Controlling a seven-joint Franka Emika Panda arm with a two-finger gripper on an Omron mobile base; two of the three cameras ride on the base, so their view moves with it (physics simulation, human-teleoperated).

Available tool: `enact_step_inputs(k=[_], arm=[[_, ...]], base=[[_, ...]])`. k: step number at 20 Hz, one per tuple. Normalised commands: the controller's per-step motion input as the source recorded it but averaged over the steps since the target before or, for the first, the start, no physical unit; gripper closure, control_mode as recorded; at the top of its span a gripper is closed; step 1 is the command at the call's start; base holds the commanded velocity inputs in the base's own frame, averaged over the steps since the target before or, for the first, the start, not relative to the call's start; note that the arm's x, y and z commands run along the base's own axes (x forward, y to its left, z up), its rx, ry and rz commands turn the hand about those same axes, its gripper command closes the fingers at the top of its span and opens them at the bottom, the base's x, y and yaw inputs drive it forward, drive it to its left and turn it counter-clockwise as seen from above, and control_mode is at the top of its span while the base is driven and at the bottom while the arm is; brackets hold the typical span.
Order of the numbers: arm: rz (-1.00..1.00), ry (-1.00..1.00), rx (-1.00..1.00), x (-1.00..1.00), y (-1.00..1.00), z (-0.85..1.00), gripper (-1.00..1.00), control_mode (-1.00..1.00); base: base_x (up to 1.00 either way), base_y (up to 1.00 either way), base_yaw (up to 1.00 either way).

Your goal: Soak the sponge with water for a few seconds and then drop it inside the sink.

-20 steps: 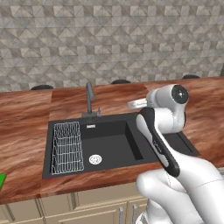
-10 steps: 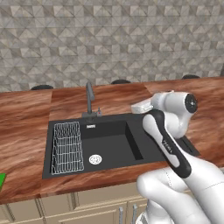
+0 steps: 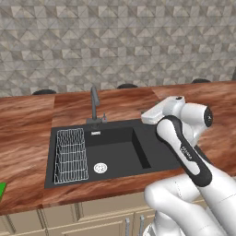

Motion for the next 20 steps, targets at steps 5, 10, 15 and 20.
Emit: enact_step_inputs(k=[5, 10, 15, 20], arm=[[0.06, -0.13, 0.0, 0.0, 0.09, -0.12, -1.0, -1.0], [0.04, -0.08, 0.0, -0.05, 0.05, -0.21, -1.0, -1.0], [0.01, -0.02, 0.04, -0.03, 0.0, -0.17, -1.0, -1.0], [0.0, 0.0, 0.06, 0.0, 0.0, 0.0, -1.0, -1.0]], base=[[0.0, 0.0, 0.0], [0.0, 0.0, 0.0], [0.0, 0.0, 0.0], [0.0, 0.0, 0.0]])
